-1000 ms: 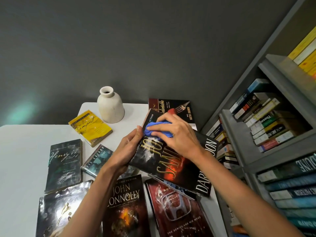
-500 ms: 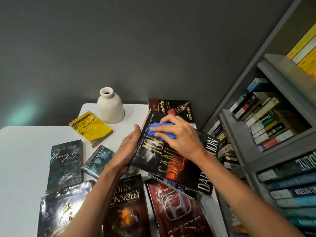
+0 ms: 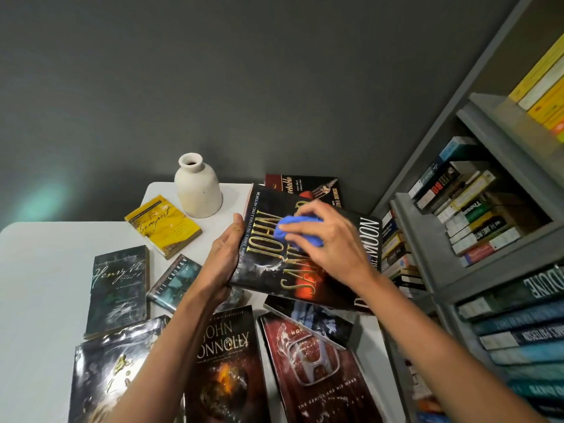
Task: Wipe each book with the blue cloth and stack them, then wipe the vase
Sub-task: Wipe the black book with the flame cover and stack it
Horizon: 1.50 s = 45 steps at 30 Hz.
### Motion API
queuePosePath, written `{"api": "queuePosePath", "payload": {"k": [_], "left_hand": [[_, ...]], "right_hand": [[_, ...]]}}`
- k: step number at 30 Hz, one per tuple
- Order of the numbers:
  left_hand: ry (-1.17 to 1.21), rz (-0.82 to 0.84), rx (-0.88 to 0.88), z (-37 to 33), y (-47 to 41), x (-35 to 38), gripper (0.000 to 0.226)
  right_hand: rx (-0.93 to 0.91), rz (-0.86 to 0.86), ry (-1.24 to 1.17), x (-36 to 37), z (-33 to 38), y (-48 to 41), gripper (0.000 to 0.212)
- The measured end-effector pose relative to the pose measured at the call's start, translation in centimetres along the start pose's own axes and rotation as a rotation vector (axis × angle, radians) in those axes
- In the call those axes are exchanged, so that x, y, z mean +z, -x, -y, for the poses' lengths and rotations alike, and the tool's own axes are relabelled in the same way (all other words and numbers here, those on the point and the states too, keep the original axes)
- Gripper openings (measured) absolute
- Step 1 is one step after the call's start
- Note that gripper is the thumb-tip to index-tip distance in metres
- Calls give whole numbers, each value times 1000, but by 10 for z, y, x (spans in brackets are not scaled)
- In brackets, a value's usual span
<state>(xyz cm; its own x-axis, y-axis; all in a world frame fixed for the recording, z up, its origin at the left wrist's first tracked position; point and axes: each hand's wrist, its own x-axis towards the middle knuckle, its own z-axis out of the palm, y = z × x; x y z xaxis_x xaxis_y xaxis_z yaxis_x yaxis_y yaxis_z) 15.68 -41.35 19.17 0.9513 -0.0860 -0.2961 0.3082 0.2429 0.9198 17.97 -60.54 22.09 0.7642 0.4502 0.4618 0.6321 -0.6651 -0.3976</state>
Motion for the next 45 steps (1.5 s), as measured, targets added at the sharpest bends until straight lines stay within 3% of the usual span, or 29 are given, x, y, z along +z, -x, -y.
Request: {"api": "queuePosePath", "payload": {"k": [4,11,17,21,22,24,26,32,37,42,45], "left_hand": [[-5,-8,48,2,-1,3,45],[17,-43,17,7,-1,-2,57],[20,-64,36,3,0,5,59],[25,-123,78,-3,3,6,89],[24,-110,67,-1,3,4,86],[-4,-98,70,4,3,2,57],[-1,-64,58,6,4,3,44],[49,4,-4,5,7,11,51],[76,-5,44,5,8,9,58],[67,20,-3,5,8,11,64],[77,26,39,6,7,9,57]], "right_hand": [[36,-90,40,13,24,-15,20],[-122,114,-45,11,20,21,27],[99,-117,67,8,11,2,25],[-40,-6,-30,26,44,8,24],[-80,36,-56,24,43,13,24],[-107,81,-63,15,33,18,23],[-67,34,-13,6,19,10,21],[110,-202,104,8,14,-34,18],[-43,-82,62,16,31,-17,23],[86,-202,122,10,18,-50,20],[40,-177,84,18,32,-35,22]]}}
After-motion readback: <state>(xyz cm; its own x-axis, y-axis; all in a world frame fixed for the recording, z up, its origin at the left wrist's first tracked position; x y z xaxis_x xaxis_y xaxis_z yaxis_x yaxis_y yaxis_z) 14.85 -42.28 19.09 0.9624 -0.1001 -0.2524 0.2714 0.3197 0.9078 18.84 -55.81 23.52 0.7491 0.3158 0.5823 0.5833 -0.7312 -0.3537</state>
